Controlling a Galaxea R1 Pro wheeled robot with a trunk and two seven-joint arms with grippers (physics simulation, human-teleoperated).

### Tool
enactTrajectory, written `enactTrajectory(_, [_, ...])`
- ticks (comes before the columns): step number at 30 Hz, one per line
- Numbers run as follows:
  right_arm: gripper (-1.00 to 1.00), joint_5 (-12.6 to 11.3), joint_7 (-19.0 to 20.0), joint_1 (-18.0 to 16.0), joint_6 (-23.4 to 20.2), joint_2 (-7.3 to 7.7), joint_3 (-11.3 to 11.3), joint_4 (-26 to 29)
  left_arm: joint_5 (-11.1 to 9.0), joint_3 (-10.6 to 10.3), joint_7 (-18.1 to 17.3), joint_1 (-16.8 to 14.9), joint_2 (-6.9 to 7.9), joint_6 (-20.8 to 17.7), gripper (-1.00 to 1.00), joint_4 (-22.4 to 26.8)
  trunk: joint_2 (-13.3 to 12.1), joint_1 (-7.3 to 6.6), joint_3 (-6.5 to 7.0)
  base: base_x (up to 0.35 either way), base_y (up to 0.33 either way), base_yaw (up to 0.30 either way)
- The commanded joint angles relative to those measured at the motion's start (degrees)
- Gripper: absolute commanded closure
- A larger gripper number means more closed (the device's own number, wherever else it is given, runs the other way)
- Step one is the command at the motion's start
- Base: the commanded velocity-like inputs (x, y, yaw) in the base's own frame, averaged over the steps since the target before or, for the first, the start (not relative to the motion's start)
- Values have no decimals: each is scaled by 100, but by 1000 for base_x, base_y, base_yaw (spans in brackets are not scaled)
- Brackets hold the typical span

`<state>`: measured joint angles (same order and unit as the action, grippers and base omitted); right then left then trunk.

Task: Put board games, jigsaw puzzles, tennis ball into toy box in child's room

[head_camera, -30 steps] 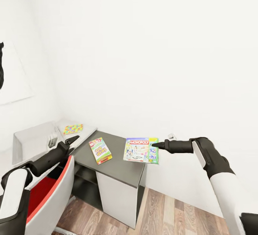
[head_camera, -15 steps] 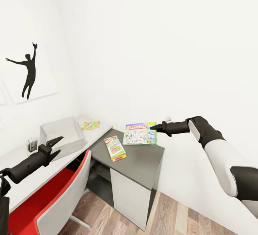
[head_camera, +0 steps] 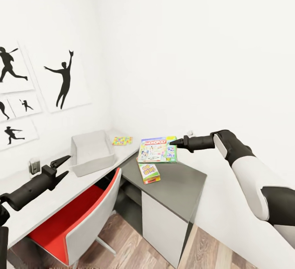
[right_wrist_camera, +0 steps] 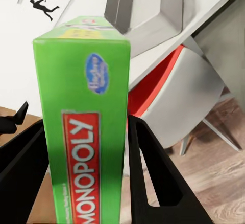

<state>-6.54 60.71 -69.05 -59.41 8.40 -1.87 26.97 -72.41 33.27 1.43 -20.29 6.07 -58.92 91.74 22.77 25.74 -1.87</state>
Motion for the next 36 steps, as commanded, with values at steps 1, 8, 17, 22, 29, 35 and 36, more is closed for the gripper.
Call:
enactTrajectory(1, [100,-86,-16,-6,-59,4,-14,5,-20,8,15,-7,-1,-30,-100,0,14,4,-14,0,0,300])
enactTrajectory(8, [100,-90,-9,-5,-59,-20,-16,8,-26,12,27,-3,-1,-31,-100,1,14,4,-14,0,0,296])
enactTrajectory(17, [100,-90,-7,11,-59,-33,-26,10,-27,-1,46,-2,-1,-31,-100,1,14,4,-14,0,0,282])
enactTrajectory(22, [100,-95,-3,57,-59,-43,-27,20,-17,-3,49,-2,-1,-25,-100,1,14,4,-14,0,0,215])
enactTrajectory(29, [100,-266,112,286,8,-271,-18,-207,86,198,-42,149,186,-74,-100,-73,14,4,-14,0,0,0])
enactTrajectory(35, [100,-266,112,375,8,-466,-18,-370,86,198,-42,149,186,-74,-100,-73,14,4,-14,0,0,0])
enactTrajectory(36, [100,-266,112,375,8,-498,-18,-370,86,198,-42,149,186,-74,-100,-73,14,4,-14,0,0,0])
